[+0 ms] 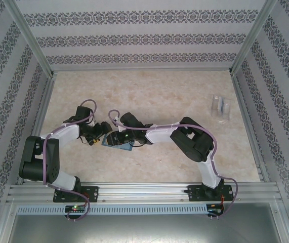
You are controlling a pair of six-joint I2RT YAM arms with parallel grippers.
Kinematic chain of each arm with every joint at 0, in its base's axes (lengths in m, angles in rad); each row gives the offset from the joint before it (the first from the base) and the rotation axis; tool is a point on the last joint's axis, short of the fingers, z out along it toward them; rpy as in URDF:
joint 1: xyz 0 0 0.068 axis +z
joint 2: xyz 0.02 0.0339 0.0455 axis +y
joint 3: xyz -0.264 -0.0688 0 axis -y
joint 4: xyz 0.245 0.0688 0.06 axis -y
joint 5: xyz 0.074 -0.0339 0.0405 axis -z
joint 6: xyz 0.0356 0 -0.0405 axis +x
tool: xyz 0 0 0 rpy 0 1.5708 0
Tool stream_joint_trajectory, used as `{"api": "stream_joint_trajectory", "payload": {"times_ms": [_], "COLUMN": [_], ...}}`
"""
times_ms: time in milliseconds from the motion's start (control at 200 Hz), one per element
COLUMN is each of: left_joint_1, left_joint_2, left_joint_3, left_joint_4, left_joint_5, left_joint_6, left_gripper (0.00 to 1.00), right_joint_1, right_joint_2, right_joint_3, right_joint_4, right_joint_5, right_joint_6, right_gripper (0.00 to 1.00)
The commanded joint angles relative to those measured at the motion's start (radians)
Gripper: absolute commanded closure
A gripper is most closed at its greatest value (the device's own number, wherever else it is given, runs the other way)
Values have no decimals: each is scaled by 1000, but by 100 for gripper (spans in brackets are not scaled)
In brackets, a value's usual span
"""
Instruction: Put the credit cards into the card holder
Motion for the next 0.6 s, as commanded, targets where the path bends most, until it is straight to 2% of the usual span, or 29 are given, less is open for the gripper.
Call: {"api": "stream_joint_trajectory", "payload": {"times_ms": [0, 100, 260, 460, 595], "left_joint_1": [0, 0, -2, -12, -31], "left_joint_2": [36, 77, 154, 188, 208], "left_joint_3": [-15, -17, -40, -67, -89], "left_joint_4": [59, 58, 115, 198, 239], "left_joint_5": [-5, -9, -20, 36, 82], "left_joint_6": [52, 69, 41, 9, -13], "left_gripper": [22, 26, 50, 61, 65], "right_joint_1": [-4, -4, -7, -41, -128], "right_joint_2": [17, 18, -46, -249, -424], "right_joint_3": [8, 2, -34, -128, -226], "right_joint_4": [17, 32, 67, 31, -54], "right_joint_5": [-40, -46, -27, 86, 207], "right_joint_6": [-46, -52, -42, -52, -39], "right_gripper": [52, 52, 52, 49, 46]}}
